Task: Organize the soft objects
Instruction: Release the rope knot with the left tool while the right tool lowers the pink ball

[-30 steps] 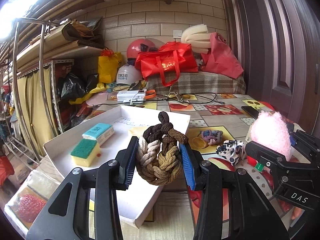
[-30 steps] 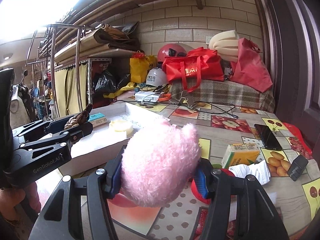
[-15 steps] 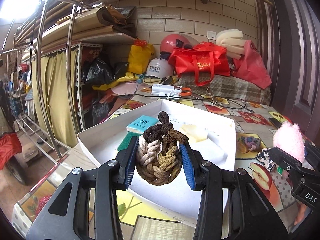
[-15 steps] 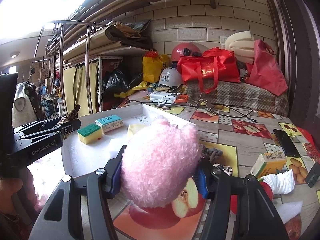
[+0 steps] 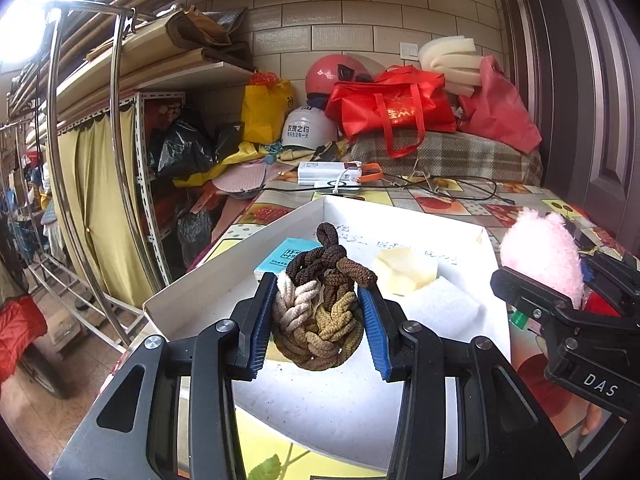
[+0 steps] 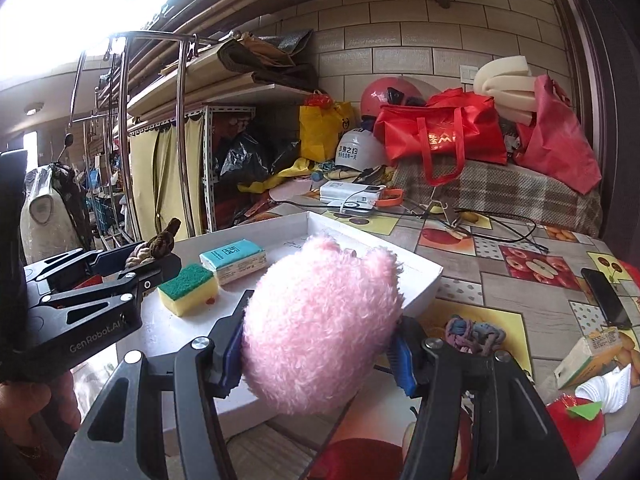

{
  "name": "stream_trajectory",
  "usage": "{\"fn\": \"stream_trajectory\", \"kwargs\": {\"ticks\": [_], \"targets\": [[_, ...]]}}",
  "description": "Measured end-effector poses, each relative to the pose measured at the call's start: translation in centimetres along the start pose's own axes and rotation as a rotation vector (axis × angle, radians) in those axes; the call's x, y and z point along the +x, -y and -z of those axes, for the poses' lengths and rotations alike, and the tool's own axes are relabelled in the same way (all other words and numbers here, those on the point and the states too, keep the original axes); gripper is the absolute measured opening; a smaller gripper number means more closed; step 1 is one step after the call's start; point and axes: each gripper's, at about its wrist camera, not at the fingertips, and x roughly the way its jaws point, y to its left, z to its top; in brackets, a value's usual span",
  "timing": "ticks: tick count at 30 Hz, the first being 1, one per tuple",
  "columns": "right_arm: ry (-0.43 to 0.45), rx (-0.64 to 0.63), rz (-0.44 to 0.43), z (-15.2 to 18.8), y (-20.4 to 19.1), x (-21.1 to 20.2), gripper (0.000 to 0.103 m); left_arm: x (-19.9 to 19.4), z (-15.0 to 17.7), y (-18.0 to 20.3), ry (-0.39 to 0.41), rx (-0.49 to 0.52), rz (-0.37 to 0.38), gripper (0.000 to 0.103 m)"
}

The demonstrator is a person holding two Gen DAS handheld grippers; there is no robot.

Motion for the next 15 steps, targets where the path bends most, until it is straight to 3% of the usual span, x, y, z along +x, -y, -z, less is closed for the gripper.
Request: {"fn": "stream_trajectory", "kwargs": {"ticks": [11, 15], "targets": [[-0.028, -0.015, 0.032, -1.8, -0.8, 4.3, 0.059, 3.5, -1.6, -2.2, 0.000, -0.001, -0.055, 0.041], [-0.052, 0.001, 0.050, -2.3, -0.5, 6.0, 0.060, 4.6, -1.8, -2.8, -0.036, -0.022, -0.032, 0.041]]}}
